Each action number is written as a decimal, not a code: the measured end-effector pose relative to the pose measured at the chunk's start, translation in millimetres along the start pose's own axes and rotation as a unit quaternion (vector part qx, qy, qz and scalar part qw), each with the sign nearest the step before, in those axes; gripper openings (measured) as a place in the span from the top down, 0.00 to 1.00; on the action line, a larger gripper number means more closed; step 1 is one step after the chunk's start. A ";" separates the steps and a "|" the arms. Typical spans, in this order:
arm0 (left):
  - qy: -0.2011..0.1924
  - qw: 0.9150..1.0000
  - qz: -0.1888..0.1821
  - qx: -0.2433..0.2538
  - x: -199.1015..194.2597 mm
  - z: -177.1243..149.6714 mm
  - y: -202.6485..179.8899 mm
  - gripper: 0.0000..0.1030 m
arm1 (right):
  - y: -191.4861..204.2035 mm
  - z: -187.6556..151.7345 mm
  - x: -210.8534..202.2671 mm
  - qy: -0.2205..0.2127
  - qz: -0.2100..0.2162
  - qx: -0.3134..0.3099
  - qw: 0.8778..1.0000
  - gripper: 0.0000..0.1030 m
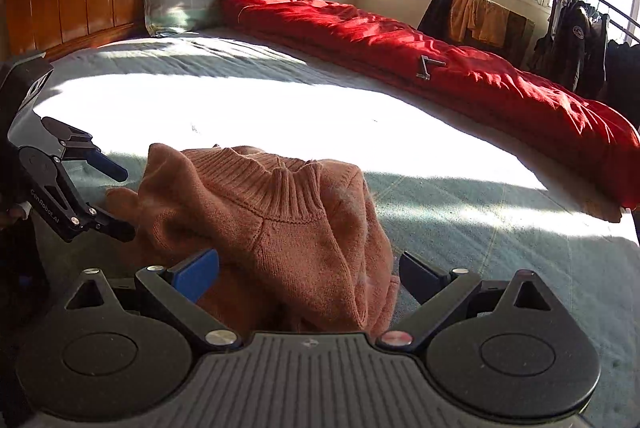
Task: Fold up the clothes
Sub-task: 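Close the right gripper on the sweater's collar edge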
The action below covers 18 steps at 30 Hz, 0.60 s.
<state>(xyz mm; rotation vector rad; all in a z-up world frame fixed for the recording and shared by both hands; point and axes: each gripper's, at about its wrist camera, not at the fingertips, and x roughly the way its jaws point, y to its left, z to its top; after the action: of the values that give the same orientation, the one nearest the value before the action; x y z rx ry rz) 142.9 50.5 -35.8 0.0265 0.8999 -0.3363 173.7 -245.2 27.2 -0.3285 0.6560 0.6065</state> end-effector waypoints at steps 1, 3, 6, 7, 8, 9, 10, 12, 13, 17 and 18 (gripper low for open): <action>-0.004 1.000 0.003 -0.001 -1.3 1.3 0.4 0.01 | -1.4 0.3 1.8 0.004 -0.002 -0.005 1.000 0.11; -0.001 1.000 0.005 -0.002 -2.0 5.3 0.5 0.02 | -6.3 0.4 7.7 0.020 0.007 -0.003 1.000 0.19; 0.029 0.999 0.009 -0.009 3.7 10.5 0.3 0.02 | -9.8 -1.1 15.2 0.041 0.015 -0.014 0.999 0.33; 0.035 0.999 0.014 -0.012 5.3 10.5 0.0 0.02 | -10.9 -1.9 17.5 0.046 0.018 -0.018 0.999 0.35; 0.039 0.999 0.019 -0.015 5.6 8.7 -0.6 0.02 | -12.5 -2.8 18.3 0.048 0.028 -0.018 0.998 0.40; 0.042 0.999 0.026 -0.018 5.5 6.4 -1.4 0.02 | -14.1 -3.7 19.1 0.050 0.038 -0.017 0.998 0.42; 0.042 0.999 0.027 -0.021 4.7 4.5 -2.3 0.03 | -16.7 -4.2 19.3 0.050 0.049 -0.013 0.997 0.45; 0.036 0.999 0.028 -0.015 -0.7 0.5 -9.2 0.05 | -21.9 -5.5 20.3 0.052 0.066 -0.005 0.996 0.50; 0.033 0.999 0.028 -0.012 -3.7 -1.6 -13.2 0.06 | -24.3 -6.3 20.5 0.052 0.074 -0.001 0.996 0.50; 0.024 0.999 0.040 0.002 -13.3 -4.9 -28.3 0.07 | -27.0 -7.7 20.3 0.050 0.091 -0.014 0.994 0.51; 0.023 0.999 0.045 0.001 -15.3 -5.0 -31.3 0.07 | -27.2 -7.8 20.3 0.050 0.097 -0.019 0.994 0.51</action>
<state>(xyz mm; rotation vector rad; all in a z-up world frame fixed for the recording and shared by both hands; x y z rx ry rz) 121.1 25.9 -23.5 0.0765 0.9406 -0.2539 199.7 -261.6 10.7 -0.3333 0.7793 0.7929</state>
